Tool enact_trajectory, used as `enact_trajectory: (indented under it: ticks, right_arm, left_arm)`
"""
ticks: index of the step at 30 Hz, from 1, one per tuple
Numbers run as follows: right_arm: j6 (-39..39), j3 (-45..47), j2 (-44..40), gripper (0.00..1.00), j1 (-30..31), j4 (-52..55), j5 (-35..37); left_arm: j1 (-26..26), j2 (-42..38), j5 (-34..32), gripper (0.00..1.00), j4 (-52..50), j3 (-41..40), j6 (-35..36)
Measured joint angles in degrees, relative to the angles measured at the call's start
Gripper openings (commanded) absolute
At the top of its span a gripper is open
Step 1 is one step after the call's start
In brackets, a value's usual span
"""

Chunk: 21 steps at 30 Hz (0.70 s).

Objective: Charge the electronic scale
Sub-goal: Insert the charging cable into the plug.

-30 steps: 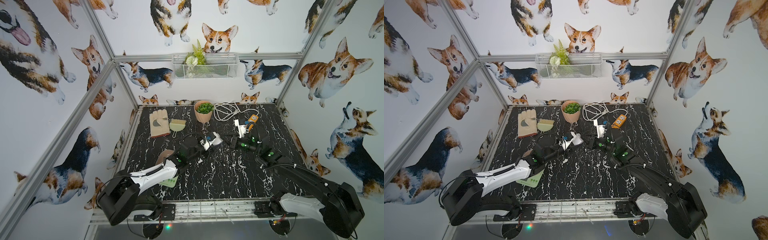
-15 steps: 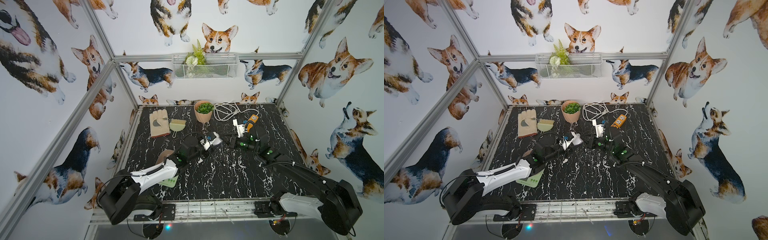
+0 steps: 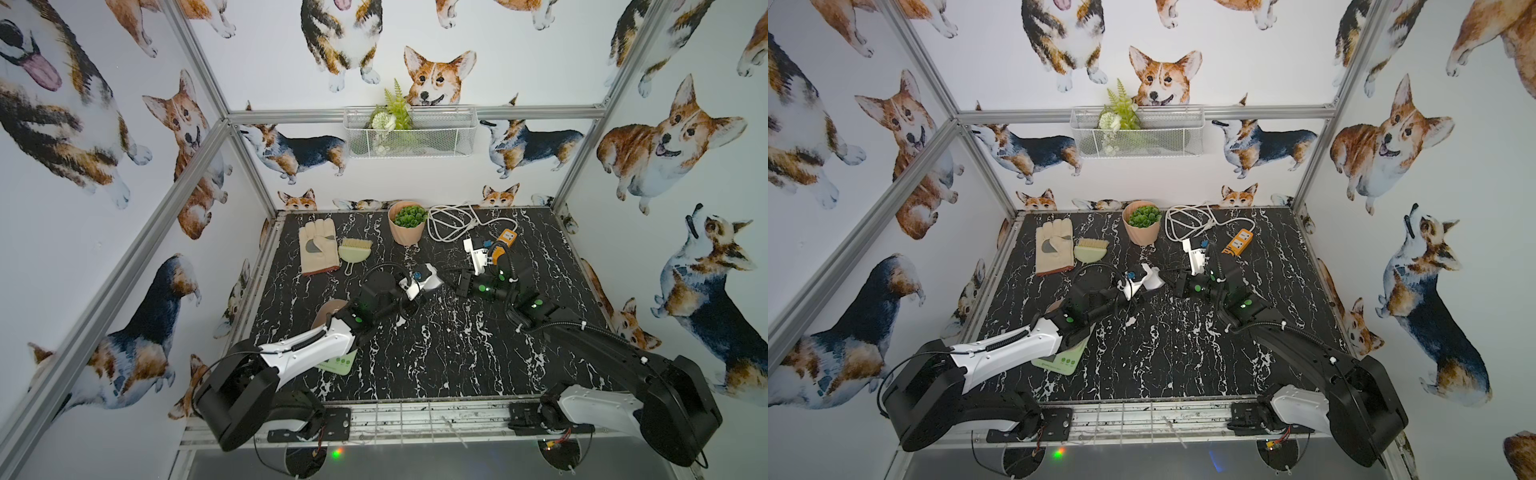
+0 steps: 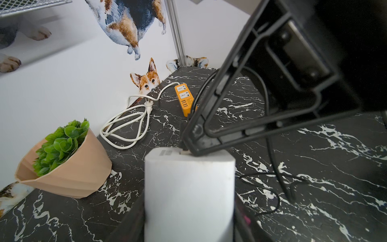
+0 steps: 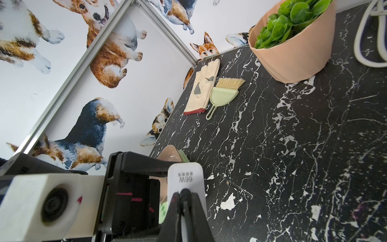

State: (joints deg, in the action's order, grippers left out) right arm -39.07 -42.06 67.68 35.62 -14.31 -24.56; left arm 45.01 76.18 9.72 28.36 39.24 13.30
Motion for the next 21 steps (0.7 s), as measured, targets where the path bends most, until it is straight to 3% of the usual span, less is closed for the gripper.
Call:
enact_trajectory:
  ticks: [5,9,14,21]
  right_arm:
    - [-0.1,-0.3,0.0,0.02,0.0,0.4,0.0]
    - [1.1,-1.2,-0.5,0.29,0.0,2.8,0.1]
    - [3.3,-2.9,-4.4,0.54,0.5,9.5,-0.9]
    - [6.0,-6.2,-6.7,0.58,-0.2,16.8,-0.9]
  left_arm:
    - [0.0,0.1,0.2,0.16,0.3,0.0,-0.4]
    - [0.0,0.1,0.7,0.16,0.3,0.0,-0.4]
    - [0.0,0.3,0.9,0.16,1.8,0.2,-0.2]
    - [0.0,0.5,0.9,0.16,6.1,0.2,-0.2]
